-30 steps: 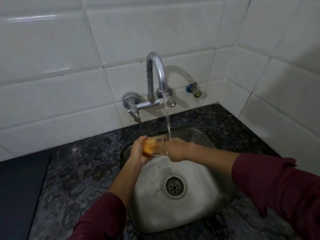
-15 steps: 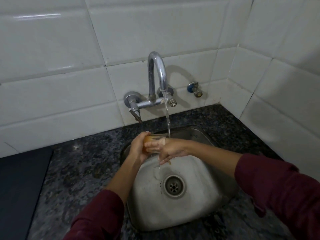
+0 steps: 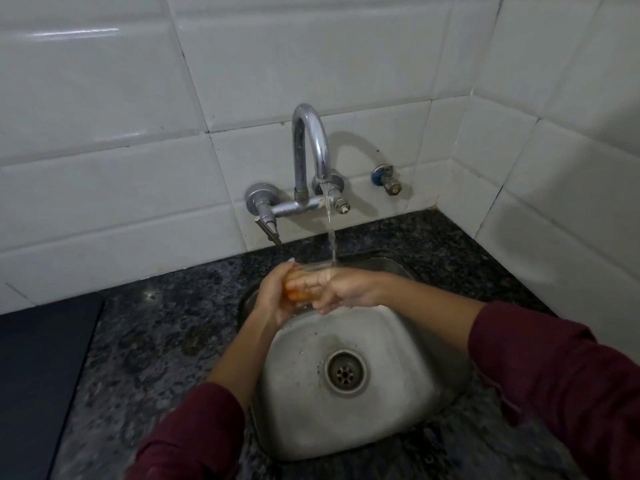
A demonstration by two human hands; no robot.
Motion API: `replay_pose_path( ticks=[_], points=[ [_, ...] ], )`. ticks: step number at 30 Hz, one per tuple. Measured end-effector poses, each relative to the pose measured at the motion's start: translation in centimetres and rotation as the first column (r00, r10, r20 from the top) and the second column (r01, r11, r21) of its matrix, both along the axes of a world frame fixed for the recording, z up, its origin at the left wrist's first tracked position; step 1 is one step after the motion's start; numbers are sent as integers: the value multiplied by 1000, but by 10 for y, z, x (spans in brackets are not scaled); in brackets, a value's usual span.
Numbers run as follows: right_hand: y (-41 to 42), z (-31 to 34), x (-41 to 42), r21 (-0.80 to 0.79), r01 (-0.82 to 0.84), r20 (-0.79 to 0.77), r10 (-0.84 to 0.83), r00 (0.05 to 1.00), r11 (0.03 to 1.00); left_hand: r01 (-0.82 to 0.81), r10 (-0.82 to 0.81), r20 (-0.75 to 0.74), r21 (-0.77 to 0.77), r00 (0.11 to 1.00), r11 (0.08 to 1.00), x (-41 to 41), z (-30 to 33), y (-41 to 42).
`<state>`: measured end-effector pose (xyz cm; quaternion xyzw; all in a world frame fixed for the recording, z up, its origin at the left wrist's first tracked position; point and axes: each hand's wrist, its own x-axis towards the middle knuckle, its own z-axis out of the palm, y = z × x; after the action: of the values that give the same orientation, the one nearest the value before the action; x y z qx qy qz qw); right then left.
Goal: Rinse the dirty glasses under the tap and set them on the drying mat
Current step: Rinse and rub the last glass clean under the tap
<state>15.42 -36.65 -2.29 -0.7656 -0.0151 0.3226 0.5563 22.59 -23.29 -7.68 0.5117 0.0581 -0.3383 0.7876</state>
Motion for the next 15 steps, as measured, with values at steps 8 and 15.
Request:
replay_pose_path(
  ticks=[8, 15],
  points=[
    [-10, -20, -10, -690, 14, 434, 398, 808, 723, 23, -17, -109, 59, 994, 998, -3, -6, 1],
    [-31, -20, -15, 62, 278, 375, -281, 884, 958, 182, -207, 51, 302, 977, 936, -11, -9, 6]
  ],
)
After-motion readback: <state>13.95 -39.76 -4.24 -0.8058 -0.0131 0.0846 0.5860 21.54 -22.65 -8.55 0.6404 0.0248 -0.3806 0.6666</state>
